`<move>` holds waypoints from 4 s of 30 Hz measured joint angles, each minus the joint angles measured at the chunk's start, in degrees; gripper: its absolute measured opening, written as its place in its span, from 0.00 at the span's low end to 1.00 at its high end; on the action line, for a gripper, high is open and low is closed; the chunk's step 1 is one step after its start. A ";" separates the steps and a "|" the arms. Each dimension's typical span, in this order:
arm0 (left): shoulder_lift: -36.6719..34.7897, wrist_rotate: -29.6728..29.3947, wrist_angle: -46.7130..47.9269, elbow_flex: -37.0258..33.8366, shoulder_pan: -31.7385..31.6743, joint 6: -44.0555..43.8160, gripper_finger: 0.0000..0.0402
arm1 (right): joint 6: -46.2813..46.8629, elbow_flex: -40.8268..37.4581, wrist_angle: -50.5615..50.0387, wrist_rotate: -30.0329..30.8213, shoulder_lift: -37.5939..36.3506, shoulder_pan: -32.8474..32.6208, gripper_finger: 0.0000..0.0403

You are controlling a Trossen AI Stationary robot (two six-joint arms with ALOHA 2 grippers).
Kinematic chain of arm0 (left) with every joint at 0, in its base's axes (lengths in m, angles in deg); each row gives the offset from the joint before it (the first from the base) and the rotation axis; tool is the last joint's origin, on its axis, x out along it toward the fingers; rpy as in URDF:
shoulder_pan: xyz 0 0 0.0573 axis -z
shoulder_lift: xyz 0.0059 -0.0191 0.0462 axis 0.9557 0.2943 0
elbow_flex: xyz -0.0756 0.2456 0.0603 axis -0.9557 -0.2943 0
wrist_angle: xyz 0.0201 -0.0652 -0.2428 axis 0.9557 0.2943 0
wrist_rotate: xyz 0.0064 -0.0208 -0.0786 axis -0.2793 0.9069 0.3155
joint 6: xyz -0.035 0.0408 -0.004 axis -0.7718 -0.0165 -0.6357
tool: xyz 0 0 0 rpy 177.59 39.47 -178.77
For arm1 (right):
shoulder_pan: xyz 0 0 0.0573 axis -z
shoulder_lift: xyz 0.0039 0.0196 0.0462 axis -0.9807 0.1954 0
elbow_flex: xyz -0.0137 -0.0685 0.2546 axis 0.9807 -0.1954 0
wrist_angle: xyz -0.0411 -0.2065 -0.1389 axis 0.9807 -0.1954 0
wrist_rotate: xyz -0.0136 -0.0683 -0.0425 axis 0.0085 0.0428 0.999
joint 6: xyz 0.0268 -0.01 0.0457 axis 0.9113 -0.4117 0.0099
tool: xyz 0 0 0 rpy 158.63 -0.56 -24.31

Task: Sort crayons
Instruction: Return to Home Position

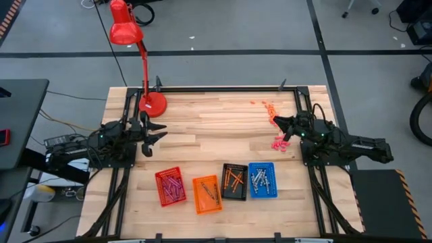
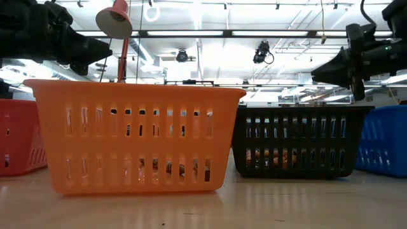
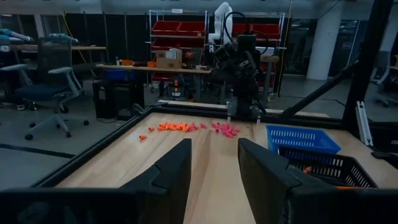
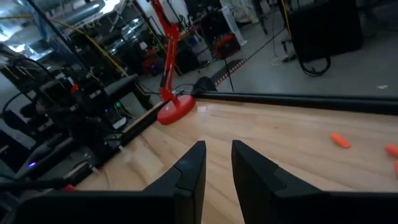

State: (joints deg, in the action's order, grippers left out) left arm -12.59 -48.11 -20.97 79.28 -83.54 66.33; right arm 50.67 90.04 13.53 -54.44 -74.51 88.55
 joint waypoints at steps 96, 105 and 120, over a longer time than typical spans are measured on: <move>0.01 0.01 0.02 -0.02 0.00 0.00 0.35 | -0.38 -0.18 -0.04 2.86 0.00 -0.15 0.21; 0.01 0.02 0.02 -0.02 0.02 -0.02 0.35 | -0.39 -0.19 -0.04 2.86 0.00 -0.15 0.21; 0.00 0.02 0.02 -0.02 0.00 -0.02 0.35 | -0.39 -0.19 -0.04 2.86 0.00 -0.14 0.21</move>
State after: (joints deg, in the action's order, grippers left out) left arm -12.59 -48.09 -20.95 79.26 -83.54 66.31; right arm 50.28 89.85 13.50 -51.58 -74.51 88.41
